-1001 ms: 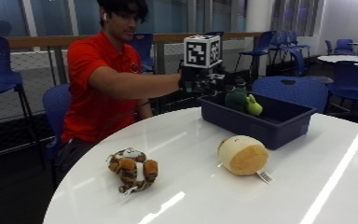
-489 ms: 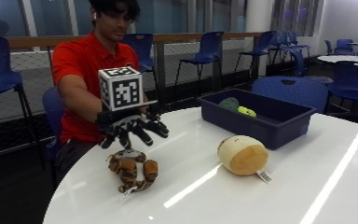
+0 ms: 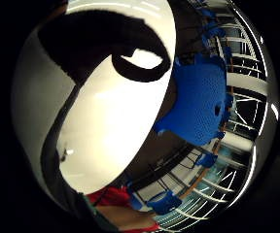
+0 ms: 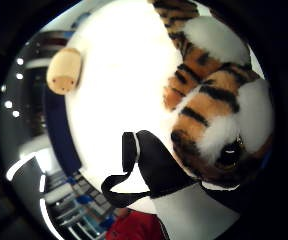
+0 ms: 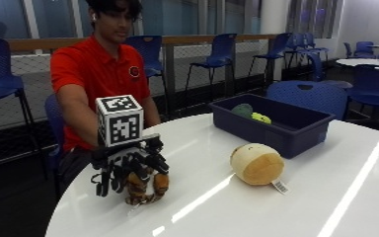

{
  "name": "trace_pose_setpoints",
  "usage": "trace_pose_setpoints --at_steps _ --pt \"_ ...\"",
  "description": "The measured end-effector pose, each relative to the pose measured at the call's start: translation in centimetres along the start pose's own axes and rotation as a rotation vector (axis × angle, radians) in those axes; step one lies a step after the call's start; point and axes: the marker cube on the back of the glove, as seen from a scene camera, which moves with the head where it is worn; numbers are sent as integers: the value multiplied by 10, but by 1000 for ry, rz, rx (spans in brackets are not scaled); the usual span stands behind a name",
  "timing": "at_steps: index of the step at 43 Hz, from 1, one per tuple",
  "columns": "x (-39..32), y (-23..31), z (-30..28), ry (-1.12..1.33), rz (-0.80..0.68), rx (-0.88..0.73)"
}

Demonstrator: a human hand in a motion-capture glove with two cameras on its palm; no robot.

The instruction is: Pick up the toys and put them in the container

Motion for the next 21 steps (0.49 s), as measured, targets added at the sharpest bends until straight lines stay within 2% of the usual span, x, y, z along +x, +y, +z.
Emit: trace_pose_setpoints --at_steps 14,21 --pt "-8 -12 20 -36 -41 -107" --pt "-5 -7 25 -109 -43 -62"
